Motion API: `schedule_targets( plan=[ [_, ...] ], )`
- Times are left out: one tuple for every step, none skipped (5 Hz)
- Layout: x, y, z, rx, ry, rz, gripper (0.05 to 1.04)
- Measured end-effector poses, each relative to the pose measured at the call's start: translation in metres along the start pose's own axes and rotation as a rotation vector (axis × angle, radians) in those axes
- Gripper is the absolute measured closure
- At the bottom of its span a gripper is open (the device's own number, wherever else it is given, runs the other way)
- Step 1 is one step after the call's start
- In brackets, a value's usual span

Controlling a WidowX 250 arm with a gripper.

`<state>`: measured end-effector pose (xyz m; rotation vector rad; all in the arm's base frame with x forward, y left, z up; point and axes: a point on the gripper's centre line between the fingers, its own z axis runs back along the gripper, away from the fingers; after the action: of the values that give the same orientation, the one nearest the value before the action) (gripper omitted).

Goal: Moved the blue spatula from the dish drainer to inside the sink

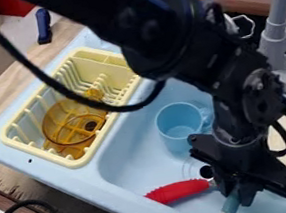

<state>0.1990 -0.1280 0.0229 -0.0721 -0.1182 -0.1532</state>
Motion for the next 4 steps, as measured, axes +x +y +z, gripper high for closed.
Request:
schedule_targets(
  plan=[
    [-0.004, 0.004, -0.003, -0.004, 0.003, 0.012, 0.860],
    [-0.003, 0.005, -0.008, 0.000, 0.005, 0.033, 0.860],
    [-0.003, 0.004, -0.015, 0.011, 0.033, 0.056, 0.860],
    [-0.002, 0.000, -0.022, 0.023, 0.077, 0.077, 0.860]
  ],
)
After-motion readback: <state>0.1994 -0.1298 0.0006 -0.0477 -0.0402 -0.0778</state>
